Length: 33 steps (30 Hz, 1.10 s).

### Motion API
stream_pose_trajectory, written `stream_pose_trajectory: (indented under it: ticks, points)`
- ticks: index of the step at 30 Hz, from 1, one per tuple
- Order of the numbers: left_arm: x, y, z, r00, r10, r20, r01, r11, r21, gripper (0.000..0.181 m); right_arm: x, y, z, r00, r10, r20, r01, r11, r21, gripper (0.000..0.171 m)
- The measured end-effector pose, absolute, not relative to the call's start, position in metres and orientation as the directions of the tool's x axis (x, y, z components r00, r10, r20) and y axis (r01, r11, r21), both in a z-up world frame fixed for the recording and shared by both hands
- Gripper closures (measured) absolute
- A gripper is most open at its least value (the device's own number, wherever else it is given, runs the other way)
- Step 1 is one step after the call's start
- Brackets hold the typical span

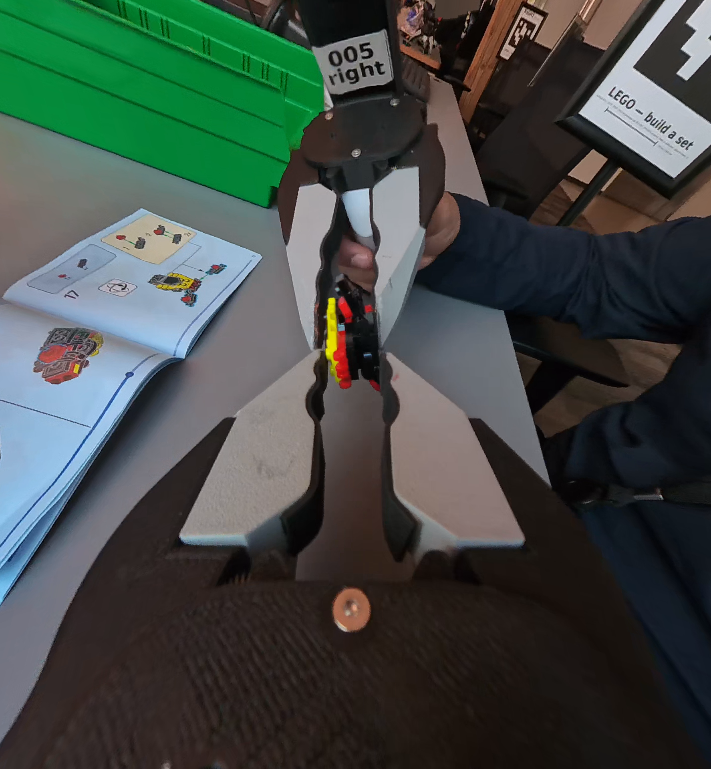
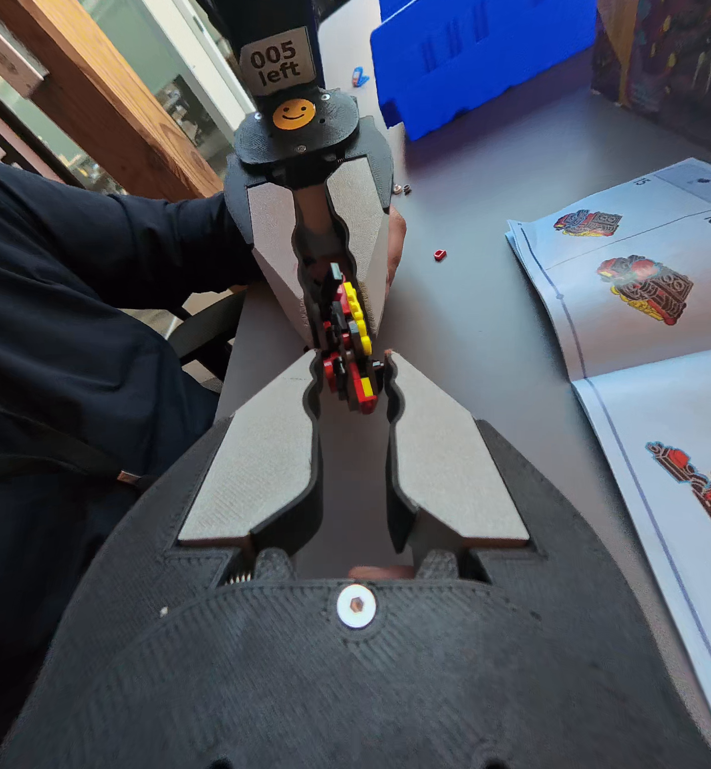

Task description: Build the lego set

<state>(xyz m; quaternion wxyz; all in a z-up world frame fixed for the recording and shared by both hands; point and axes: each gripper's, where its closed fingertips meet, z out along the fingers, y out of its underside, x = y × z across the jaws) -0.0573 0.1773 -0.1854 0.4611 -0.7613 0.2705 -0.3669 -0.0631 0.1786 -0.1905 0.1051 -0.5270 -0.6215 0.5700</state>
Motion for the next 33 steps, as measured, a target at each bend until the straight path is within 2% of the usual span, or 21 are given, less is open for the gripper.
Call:
stream_pose_trajectory:
  ticks: [4,11,19,25,30,33]
  points:
    - [-0.059,0.178,-0.189,0.605,-0.748,0.275,-0.108,-0.419,-0.901,0.150,-0.062,0.189,-0.189,-0.382,0.750,-0.540,0.545,-0.290,-0.787,0.146]
    - [-0.060,0.181,-0.191,0.628,-0.742,0.234,-0.136,-0.401,-0.906,0.148,-0.063,0.190,-0.191,-0.359,0.743,-0.565,0.553,-0.318,-0.770,0.146]
    - [-0.063,0.180,-0.196,0.642,-0.759,0.114,-0.237,-0.338,-0.911,0.163,-0.062,0.184,-0.191,-0.376,0.695,-0.612,0.575,-0.343,-0.743,0.146]
    - [-0.059,0.175,-0.189,0.595,-0.774,0.214,-0.156,-0.373,-0.915,0.164,-0.060,0.181,-0.185,-0.406,0.690,-0.599,0.560,-0.330,-0.760,0.146]
    - [-0.063,0.178,-0.192,0.611,-0.753,0.244,-0.142,-0.408,-0.902,0.139,-0.058,0.191,-0.184,-0.384,0.713,-0.587,0.545,-0.338,-0.767,0.146]
    - [-0.067,0.181,-0.192,0.627,-0.740,0.243,-0.134,-0.410,-0.902,0.137,-0.057,0.198,-0.183,-0.361,0.716,-0.598,0.541,-0.362,-0.759,0.146]
